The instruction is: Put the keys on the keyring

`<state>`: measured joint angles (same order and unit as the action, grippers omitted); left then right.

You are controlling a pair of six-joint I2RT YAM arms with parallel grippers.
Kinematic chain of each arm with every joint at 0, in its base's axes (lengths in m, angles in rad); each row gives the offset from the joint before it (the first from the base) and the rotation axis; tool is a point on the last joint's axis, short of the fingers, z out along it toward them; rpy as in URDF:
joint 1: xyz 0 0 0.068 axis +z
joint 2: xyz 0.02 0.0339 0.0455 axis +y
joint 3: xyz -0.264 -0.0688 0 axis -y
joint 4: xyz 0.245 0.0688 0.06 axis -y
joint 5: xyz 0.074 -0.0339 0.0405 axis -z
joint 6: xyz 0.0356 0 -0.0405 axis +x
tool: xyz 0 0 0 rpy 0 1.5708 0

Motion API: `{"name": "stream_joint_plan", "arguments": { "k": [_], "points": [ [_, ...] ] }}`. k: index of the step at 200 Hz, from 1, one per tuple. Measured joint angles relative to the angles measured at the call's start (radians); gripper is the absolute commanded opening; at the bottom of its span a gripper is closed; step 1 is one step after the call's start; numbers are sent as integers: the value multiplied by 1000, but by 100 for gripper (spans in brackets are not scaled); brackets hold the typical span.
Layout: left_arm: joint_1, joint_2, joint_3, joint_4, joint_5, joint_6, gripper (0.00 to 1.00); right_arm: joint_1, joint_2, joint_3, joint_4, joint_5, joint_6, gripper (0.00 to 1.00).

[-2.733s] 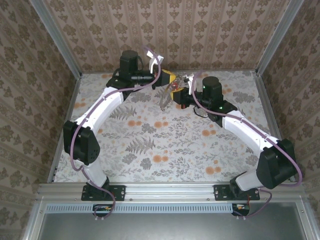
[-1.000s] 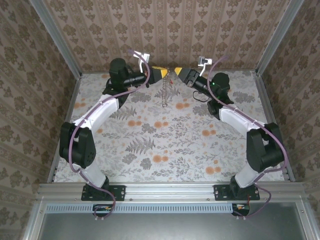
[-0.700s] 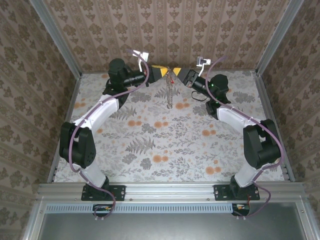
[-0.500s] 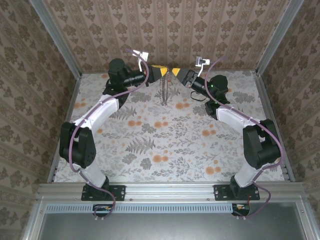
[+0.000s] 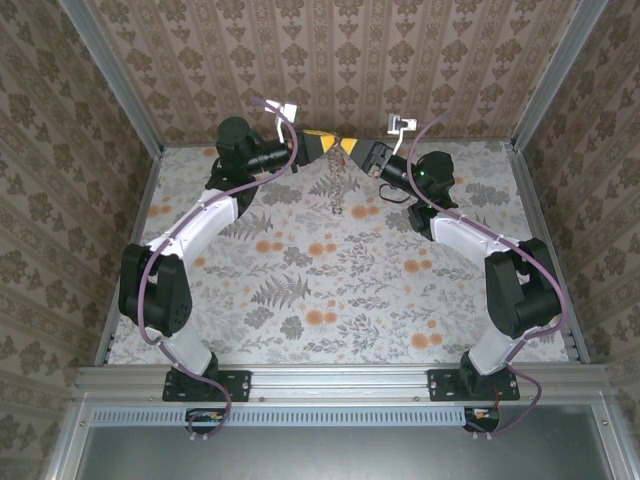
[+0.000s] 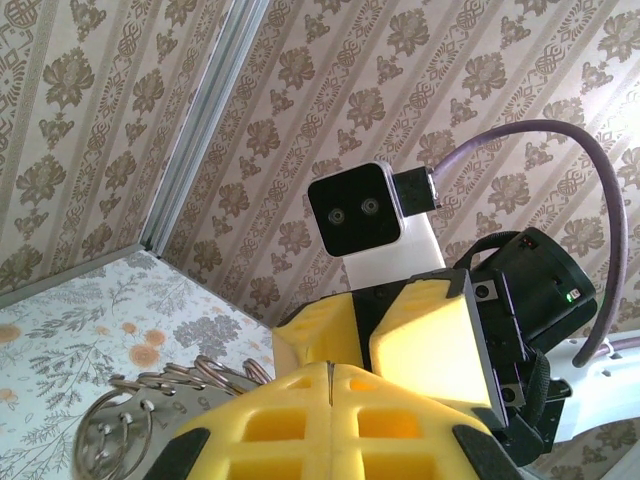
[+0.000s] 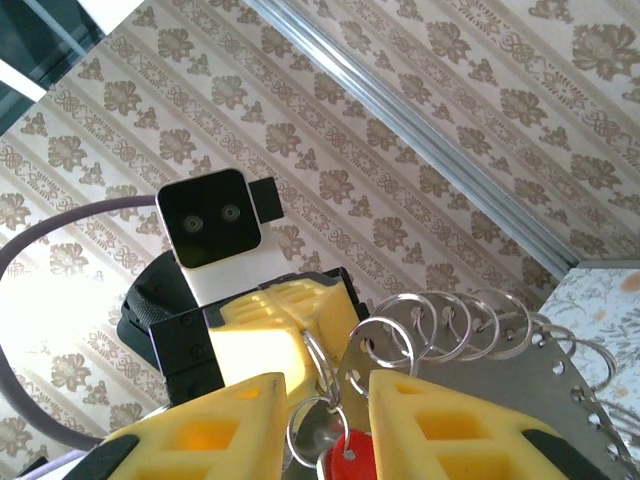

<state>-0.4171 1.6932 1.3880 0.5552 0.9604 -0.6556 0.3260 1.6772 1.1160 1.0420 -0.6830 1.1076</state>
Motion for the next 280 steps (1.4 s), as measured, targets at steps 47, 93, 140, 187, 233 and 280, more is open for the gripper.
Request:
{"name": "stream_joint_plan", "arguments": {
  "k": [47,93,140,187,233,280],
  "points": [
    [0,0,0,0,0,0,0,10,0,3,2,-7,0,28],
    [-2,0,0,0,0,0,0,13,0,16,2,-13,0,26],
    [-2,0,0,0,0,0,0,15,0,25,2,-18,0,23],
    [-8,0,0,0,-3,0,0,17,5,28,3,-26,-1,26],
    [-8,0,0,-1,-4,0,0,-7,0,8,6,-27,-1,28],
    [-8,0,0,-1,-4,0,0,-27,-1,-10,3,-24,0,28]
  ]
}}
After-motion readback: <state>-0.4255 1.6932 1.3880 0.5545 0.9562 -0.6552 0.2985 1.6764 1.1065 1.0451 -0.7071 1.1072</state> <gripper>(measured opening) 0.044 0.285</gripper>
